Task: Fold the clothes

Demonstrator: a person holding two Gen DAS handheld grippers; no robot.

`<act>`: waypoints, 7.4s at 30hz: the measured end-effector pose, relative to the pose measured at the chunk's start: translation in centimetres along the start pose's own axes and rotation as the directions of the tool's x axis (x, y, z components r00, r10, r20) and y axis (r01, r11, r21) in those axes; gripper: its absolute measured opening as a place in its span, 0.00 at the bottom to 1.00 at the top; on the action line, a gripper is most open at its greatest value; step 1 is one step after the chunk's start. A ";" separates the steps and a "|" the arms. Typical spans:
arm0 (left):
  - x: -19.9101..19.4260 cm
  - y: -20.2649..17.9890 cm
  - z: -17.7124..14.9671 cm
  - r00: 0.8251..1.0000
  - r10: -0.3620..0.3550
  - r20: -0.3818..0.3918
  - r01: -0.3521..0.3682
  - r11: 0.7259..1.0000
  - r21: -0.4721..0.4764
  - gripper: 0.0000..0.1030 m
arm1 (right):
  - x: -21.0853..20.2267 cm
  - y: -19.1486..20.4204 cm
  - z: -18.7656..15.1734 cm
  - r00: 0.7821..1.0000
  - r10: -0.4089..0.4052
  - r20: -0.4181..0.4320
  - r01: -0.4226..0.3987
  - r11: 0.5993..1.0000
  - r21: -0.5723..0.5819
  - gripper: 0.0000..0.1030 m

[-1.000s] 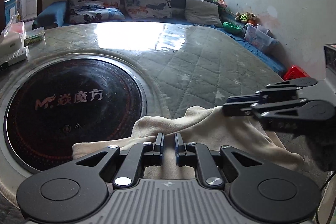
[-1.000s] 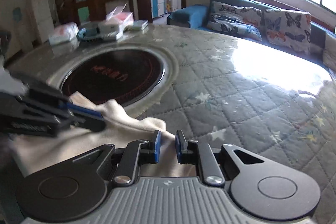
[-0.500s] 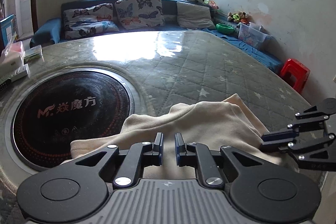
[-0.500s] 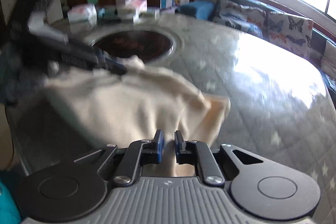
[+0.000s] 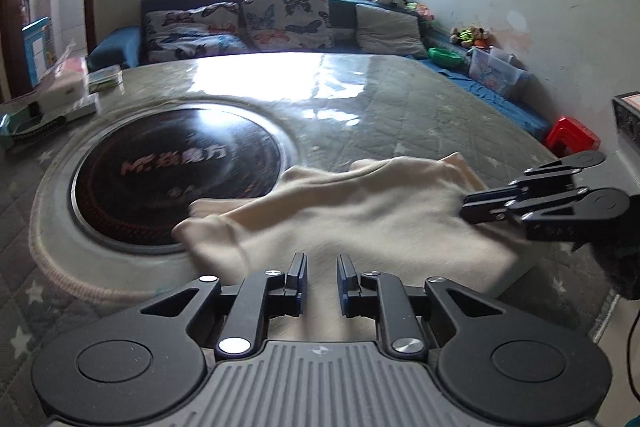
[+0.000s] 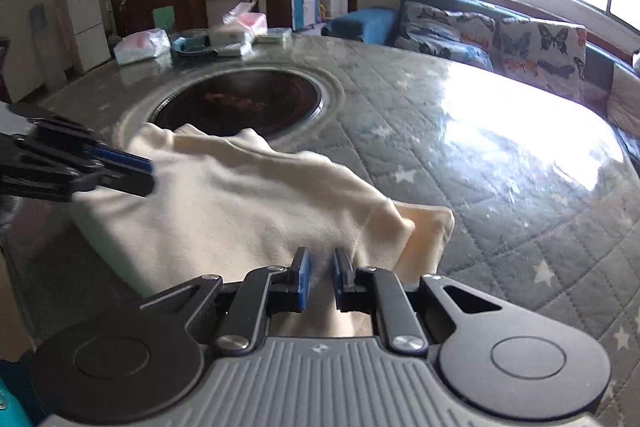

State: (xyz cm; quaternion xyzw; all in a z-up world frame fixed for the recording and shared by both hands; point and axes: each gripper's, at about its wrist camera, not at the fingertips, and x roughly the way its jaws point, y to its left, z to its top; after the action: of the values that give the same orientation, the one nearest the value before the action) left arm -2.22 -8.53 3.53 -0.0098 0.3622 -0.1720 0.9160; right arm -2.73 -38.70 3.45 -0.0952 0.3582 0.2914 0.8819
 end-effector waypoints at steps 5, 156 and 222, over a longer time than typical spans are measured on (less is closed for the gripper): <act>-0.6 1.5 -0.5 1.000 0.013 0.008 -0.013 0.999 -0.034 0.17 | -0.7 0.0 -0.1 1.000 -0.030 0.001 0.030 1.000 0.011 0.11; 4.0 -0.3 8.8 0.988 -0.154 0.015 0.152 0.949 -0.278 0.17 | -6.7 -7.3 -0.8 0.931 -0.321 0.176 0.240 0.898 0.369 0.09; 11.5 -12.0 8.4 0.989 -0.124 -0.084 0.132 0.986 0.104 0.42 | -5.7 -8.3 -4.3 0.917 -0.399 0.021 0.374 0.874 0.311 0.28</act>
State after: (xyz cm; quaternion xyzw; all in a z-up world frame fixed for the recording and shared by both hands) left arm 7.46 -24.44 3.81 0.0236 0.3861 -0.2503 0.8875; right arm -3.68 -49.59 3.90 -0.0173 0.3345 0.0551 0.9406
